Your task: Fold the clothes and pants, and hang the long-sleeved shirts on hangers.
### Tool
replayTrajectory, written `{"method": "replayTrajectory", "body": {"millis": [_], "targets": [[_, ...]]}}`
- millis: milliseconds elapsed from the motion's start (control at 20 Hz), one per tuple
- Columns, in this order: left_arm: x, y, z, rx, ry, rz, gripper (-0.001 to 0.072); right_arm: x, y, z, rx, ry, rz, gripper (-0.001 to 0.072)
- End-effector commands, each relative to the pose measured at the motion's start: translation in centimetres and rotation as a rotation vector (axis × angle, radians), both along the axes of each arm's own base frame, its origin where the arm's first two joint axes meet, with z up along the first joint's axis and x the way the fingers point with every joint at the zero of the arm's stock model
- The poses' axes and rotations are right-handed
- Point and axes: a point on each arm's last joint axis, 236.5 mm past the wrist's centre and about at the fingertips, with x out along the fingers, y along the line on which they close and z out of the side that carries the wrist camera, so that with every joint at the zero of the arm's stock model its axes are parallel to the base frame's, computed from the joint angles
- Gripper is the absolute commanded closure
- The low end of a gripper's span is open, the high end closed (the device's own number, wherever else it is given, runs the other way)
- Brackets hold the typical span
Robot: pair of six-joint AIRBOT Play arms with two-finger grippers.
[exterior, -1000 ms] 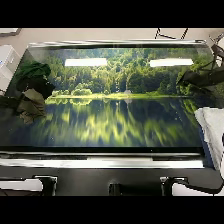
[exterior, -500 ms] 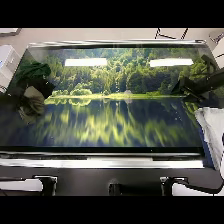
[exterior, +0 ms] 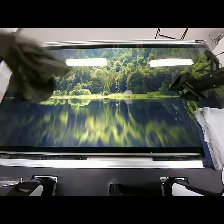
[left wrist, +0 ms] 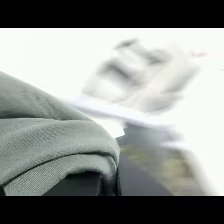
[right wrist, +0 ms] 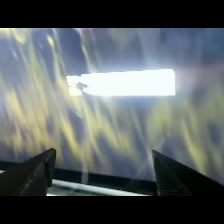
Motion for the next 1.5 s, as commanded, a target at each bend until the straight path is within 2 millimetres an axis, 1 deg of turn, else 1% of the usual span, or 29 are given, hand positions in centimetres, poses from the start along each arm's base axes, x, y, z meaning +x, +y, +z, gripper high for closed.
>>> {"method": "replayTrajectory", "body": {"millis": [0, 50, 100, 150, 200, 250, 300, 350, 400, 450, 500, 550, 600, 650, 700, 750, 800, 850, 900, 950, 1000, 1050, 1100, 1150, 1200, 1250, 1300, 1350, 1450], "targets": [[-8.0, -7.9, 8.2, -0.193, -0.280, -0.215, 0.0685, 0.6, 0.2, 3.5, -0.008, -0.140, -0.030, 0.0042], [-8.4, -9.8, 8.4, -0.228, -0.296, -0.254, 0.0685, 0.6, 0.2, 4.5, -0.016, -0.177, -0.038, 0.0042], [-8.3, -11.8, 7.7, -0.240, -0.287, -0.284, 0.0685, 0.4, 0.1, 5.2, -0.026, -0.203, -0.045, 0.0042], [-7.4, -13.6, 5.9, -0.225, -0.245, -0.307, 0.0685, 0.2, -0.2, 5.9, -0.047, -0.227, -0.053, 0.0042], [-6.0, -15.5, 3.0, -0.204, -0.162, -0.330, 0.0686, -0.1, -0.6, 6.2, -0.070, -0.237, -0.058, 0.0042], [-4.5, -17.2, -0.9, -0.180, -0.048, -0.351, 0.0686, -0.5, -1.1, 6.3, -0.097, -0.236, -0.062, 0.0042], [-3.1, -19.0, -6.2, -0.140, 0.100, -0.372, 0.0685, -1.1, -1.5, 6.0, -0.122, -0.214, -0.060, 0.0042], [-2.2, -20.6, -12.4, -0.083, 0.258, -0.391, 0.0685, -1.9, -1.5, 5.5, -0.133, -0.178, -0.046, 0.0043], [-1.9, -21.8, -18.6, -0.036, 0.418, -0.404, 0.0685, -2.6, -1.6, 5.0, -0.142, -0.150, -0.023, 0.0043], [-2.3, -22.9, -24.8, -0.014, 0.590, -0.405, 0.0684, -3.1, -1.5, 4.6, -0.149, -0.128, 0.007, 0.0043], [-3.2, -24.0, -31.2, 0.017, 0.750, -0.402, 0.0683, -3.4, -1.5, 4.1, -0.153, -0.115, 0.028, 0.0043], [-4.4, -24.8, -36.1, 0.063, 0.861, -0.407, 0.0683, -3.5, -1.5, 3.5, -0.153, -0.100, 0.037, 0.0043], [-5.8, -25.4, -40.4, 0.110, 0.964, -0.418, 0.0682, -3.6, -1.5, 2.9, -0.150, -0.084, 0.041, 0.0043], [-6.8, -25.9, -42.9, 0.116, 1.054, -0.426, 0.0604, -3.8, -1.4, 2.0, -0.143, -0.063, 0.040, 0.0043], [-7.2, -26.3, -43.8, 0.092, 1.115, -0.435, 0.0254, -4.1, -1.3, 0.9, -0.135, -0.032, 0.044, 0.0042], [-6.8, -26.5, -43.3, 0.076, 1.115, -0.460, 0.0006, -4.5, -1.2, -0.3, -0.127, -0.001, 0.049, 0.0041], [-5.8, -26.2, -41.8, 0.098, 1.060, -0.498, 0.0001, -5.1, -1.0, -1.7, -0.115, 0.037, 0.059, 0.0040], [-4.3, -25.3, -39.6, 0.124, 0.992, -0.532, 0.0001, -5.7, -0.8, -3.1, -0.102, 0.075, 0.071, 0.0039], [-2.8, -23.9, -37.2, 0.130, 0.944, -0.547, 0.0001, -6.6, -0.3, -4.7, -0.081, 0.117, 0.090, 0.0036], [-1.3, -21.6, -34.8, 0.140, 0.904, -0.545, 0.0001, -7.3, 0.2, -6.1, -0.054, 0.150, 0.102, 0.0033], [0.0, -18.9, -33.3, 0.163, 0.885, -0.524, 0.0001, -8.0, 0.8, -7.7, -0.024, 0.186, 0.107, 0.0015], [0.8, -15.5, -32.7, 0.203, 0.895, -0.486, 0.0001, -8.8, 1.4, -9.2, 0.003, 0.218, 0.117, 0.0012], [0.8, -12.2, -33.2, 0.237, 0.944, -0.454, 0.0001, -9.6, 1.8, -10.9, 0.024, 0.253, 0.113, 0.0011], [-0.2, -9.0, -34.6, 0.275, 1.035, -0.439, 0.0002, -10.4, 2.1, -12.6, 0.037, 0.287, 0.101, 0.0009], [-1.6, -6.6, -36.3, 0.302, 1.128, -0.434, 0.0002, -11.3, 2.5, -14.3, 0.059, 0.320, 0.087, 0.0008], [-2.8, -4.9, -38.2, 0.312, 1.197, -0.430, 0.0002, -12.2, 2.9, -15.8, 0.074, 0.348, 0.078, 0.0008], [-3.6, -4.0, -40.0, 0.291, 1.243, -0.415, 0.0002, -13.3, 3.4, -17.3, 0.097, 0.383, 0.065, 0.0008], [-3.7, -3.6, -41.8, 0.248, 1.263, -0.380, 0.0002, -14.5, 3.9, -18.4, 0.114, 0.417, 0.058, 0.0008], [-2.5, -4.5, -43.7, 0.132, 1.217, -0.328, 0.0002, -16.8, 4.5, -20.2, 0.137, 0.486, 0.050, 0.0009]]}}
